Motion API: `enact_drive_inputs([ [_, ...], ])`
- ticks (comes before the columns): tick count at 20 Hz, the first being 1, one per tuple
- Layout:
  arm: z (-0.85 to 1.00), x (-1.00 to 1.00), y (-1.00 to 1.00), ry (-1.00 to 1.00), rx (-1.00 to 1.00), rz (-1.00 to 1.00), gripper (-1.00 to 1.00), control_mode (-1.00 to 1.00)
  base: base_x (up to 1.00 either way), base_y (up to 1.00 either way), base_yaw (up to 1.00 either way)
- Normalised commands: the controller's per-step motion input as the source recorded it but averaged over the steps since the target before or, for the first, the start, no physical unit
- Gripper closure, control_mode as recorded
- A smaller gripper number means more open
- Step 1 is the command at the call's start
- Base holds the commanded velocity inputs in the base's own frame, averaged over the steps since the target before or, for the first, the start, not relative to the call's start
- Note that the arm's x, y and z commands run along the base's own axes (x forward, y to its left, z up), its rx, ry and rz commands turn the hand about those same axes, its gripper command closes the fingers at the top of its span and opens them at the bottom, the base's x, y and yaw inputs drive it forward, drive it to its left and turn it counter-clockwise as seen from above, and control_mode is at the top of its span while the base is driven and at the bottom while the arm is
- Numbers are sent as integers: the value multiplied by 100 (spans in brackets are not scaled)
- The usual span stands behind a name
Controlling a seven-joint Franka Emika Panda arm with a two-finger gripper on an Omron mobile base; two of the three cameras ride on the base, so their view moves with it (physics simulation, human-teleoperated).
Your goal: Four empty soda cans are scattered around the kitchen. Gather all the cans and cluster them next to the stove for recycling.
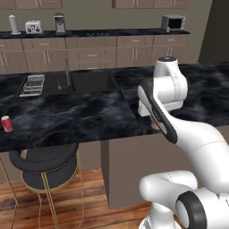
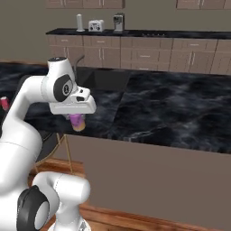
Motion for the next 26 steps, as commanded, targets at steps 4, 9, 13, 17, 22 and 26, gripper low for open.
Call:
enact_drive_inputs([
  [4,0,0,0,0,0,0,100,100,-27,-42,0],
  [9,0,0,0,0,0,0,100,100,-21,-46,-2],
  [13,0,0,0,0,0,0,100,100,-17,-53,-3],
  [17,0,0,0,0,0,0,100,100,-16,-56,-3],
  [22,0,0,0,0,0,0,100,100,-17,-53,-3],
  [26,0,0,0,0,0,0,100,100,-17,-49,-3],
])
